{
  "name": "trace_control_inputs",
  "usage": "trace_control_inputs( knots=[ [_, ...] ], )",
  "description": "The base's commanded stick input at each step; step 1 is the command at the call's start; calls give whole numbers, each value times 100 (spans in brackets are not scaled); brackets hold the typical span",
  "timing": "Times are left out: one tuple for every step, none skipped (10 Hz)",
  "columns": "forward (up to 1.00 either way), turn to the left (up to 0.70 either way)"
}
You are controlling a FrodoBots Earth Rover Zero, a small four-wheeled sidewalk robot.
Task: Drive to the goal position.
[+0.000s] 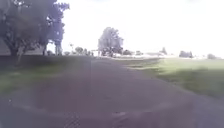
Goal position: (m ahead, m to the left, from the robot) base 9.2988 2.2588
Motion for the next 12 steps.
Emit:
trace_control_inputs(
  knots=[
    [70,-20],
    [70,-20],
    [70,-19],
    [70,-16],
    [70,-13],
    [70,-7],
    [70,-2],
    [70,2],
    [70,2],
    [70,2],
    [70,2],
    [70,2]
  ],
)
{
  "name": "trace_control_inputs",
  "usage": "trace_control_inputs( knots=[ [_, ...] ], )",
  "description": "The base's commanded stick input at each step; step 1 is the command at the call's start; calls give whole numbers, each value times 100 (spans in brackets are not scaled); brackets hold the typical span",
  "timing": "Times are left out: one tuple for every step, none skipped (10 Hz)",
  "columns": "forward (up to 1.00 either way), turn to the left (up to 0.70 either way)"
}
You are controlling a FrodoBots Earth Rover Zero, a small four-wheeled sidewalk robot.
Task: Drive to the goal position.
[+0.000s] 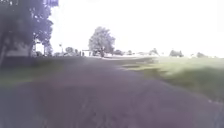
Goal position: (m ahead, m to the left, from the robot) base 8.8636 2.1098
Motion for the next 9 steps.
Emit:
trace_control_inputs(
  knots=[
    [70,-1],
    [70,-3],
    [70,-11],
    [70,-7],
    [70,-2],
    [70,-9],
    [70,-13],
    [70,0],
    [70,0]
  ],
)
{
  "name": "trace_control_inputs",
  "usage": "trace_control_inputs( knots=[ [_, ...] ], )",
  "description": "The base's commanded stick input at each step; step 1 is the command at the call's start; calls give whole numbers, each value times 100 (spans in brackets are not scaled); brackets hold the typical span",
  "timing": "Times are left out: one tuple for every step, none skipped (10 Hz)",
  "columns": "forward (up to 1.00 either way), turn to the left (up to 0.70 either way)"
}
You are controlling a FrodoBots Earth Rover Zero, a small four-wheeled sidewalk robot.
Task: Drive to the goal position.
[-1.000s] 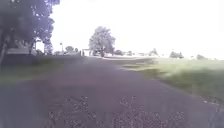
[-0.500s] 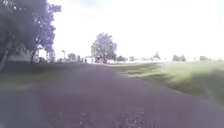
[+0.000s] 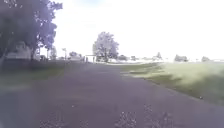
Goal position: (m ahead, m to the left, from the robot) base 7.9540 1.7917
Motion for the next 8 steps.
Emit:
trace_control_inputs(
  knots=[
    [70,0],
    [70,-1],
    [70,-2],
    [70,-2],
    [70,-1],
    [70,0],
    [70,0],
    [70,0]
  ],
)
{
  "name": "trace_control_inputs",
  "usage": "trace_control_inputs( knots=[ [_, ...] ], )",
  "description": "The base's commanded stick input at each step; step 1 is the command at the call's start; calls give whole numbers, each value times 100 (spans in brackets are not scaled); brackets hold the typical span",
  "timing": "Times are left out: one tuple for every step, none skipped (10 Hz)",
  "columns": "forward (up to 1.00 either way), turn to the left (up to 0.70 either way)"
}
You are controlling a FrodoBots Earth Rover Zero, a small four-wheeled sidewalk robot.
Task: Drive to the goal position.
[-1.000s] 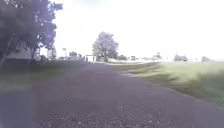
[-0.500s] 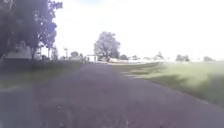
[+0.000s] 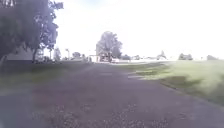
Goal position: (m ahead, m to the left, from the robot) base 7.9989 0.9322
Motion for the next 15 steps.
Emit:
trace_control_inputs(
  knots=[
    [70,0],
    [70,0],
    [70,2],
    [70,3],
    [70,3],
    [70,-8],
    [70,-16],
    [70,-19],
    [70,-19],
    [70,-18],
    [70,-18],
    [70,-18],
    [70,-18],
    [70,-18],
    [70,-18]
  ],
)
